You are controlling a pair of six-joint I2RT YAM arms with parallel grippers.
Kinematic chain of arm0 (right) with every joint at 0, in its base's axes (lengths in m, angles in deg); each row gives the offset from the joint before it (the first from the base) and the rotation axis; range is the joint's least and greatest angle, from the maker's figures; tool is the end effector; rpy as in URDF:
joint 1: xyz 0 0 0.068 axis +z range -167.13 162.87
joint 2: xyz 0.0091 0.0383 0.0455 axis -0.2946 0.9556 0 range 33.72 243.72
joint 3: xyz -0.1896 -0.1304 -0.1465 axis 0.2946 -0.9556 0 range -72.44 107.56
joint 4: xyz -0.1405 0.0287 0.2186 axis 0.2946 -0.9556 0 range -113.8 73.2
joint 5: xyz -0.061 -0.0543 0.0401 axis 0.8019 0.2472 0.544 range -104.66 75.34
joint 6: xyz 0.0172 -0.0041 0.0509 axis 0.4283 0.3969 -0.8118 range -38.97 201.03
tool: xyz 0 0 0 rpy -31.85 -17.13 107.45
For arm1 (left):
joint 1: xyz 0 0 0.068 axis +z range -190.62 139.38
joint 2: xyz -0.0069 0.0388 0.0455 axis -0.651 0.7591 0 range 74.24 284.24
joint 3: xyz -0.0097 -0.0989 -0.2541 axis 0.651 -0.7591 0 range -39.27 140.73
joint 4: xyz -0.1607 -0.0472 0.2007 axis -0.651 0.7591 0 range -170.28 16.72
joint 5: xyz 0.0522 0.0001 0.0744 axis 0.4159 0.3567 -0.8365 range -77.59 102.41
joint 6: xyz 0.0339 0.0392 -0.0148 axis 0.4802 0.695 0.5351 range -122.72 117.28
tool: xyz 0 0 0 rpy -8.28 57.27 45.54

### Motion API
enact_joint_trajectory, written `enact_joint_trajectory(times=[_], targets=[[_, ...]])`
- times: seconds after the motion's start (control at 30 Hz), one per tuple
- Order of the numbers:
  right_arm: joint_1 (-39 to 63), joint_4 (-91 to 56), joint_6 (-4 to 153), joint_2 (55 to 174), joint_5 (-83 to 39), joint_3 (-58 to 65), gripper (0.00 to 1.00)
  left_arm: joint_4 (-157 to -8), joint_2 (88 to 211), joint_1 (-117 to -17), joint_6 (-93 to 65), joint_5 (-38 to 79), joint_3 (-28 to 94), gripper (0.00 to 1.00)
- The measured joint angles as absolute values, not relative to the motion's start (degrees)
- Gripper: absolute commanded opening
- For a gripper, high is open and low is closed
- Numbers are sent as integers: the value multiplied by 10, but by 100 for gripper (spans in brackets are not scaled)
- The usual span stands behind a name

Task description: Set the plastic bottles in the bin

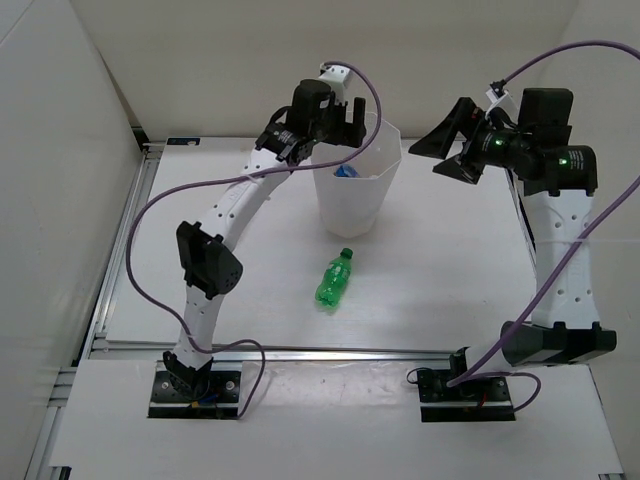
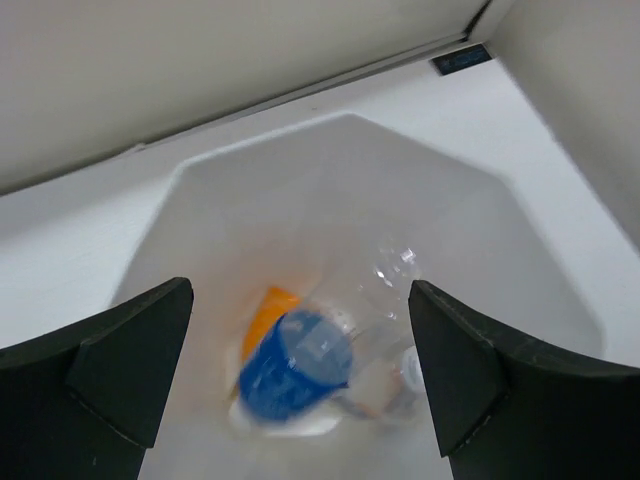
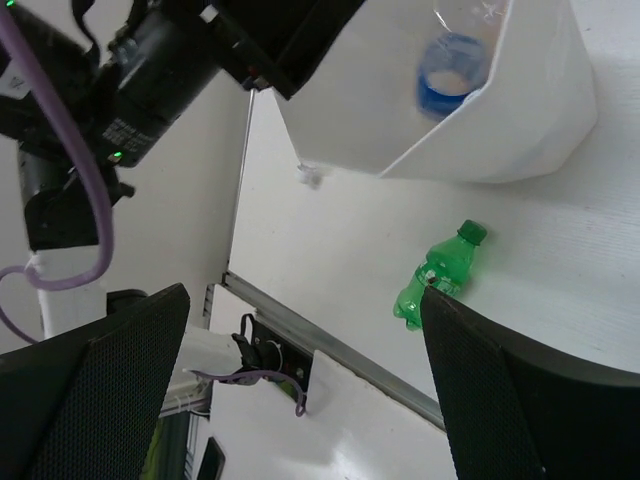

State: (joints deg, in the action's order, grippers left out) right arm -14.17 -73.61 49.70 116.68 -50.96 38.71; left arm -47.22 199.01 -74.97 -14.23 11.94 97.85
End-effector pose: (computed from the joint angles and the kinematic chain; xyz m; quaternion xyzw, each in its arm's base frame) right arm 0.2640 0.0348 0.4949 0.0461 0.8312 0.3990 0.3844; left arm 0.4127 -0.2816 0.4026 0.1607 0.8069 -0.2183 0.5248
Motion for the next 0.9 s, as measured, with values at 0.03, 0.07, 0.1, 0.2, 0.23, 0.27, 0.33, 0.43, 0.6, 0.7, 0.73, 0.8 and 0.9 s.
enact_joint_trajectory(times=[0.03, 0.07, 0.1, 0.2, 0.23, 0.27, 0.33, 0.43, 0.6, 0.7, 0.73, 0.8, 0.9], targets=[[-145, -736, 497, 1160, -510, 380, 100, -472, 1975, -750, -126, 108, 960, 100], [-146, -735, 497, 1156, -510, 372, 100, -472, 1949, -750, -105, 93, 934, 100], [-148, -734, 497, 1153, -511, 367, 100, -472, 1925, -749, -84, 81, 909, 100], [-152, -732, 497, 1146, -511, 342, 100, -476, 1815, -741, -10, 17, 816, 100], [-152, -726, 497, 1144, -511, 332, 100, -479, 1777, -731, 0, -7, 785, 100], [-153, -724, 497, 1143, -511, 324, 100, -486, 1741, -716, 4, -28, 754, 100], [-153, -716, 495, 1143, -514, 308, 100, -498, 1678, -657, -3, -55, 691, 100], [-153, -706, 493, 1143, -519, 289, 100, -508, 1640, -560, -13, -71, 622, 100], [-153, -689, 485, 1142, -532, 268, 100, -498, 1703, -495, -16, -58, 569, 100], [-153, -673, 480, 1139, -539, 242, 100, -495, 1771, -500, -12, -38, 570, 100], [-152, -666, 478, 1136, -540, 228, 100, -490, 1795, -502, -11, -33, 572, 100], [-153, -659, 473, 1128, -541, 204, 100, -479, 1836, -503, -7, -29, 585, 100], [-153, -655, 469, 1114, -544, 175, 100, -458, 1891, -501, -4, -25, 624, 100]])
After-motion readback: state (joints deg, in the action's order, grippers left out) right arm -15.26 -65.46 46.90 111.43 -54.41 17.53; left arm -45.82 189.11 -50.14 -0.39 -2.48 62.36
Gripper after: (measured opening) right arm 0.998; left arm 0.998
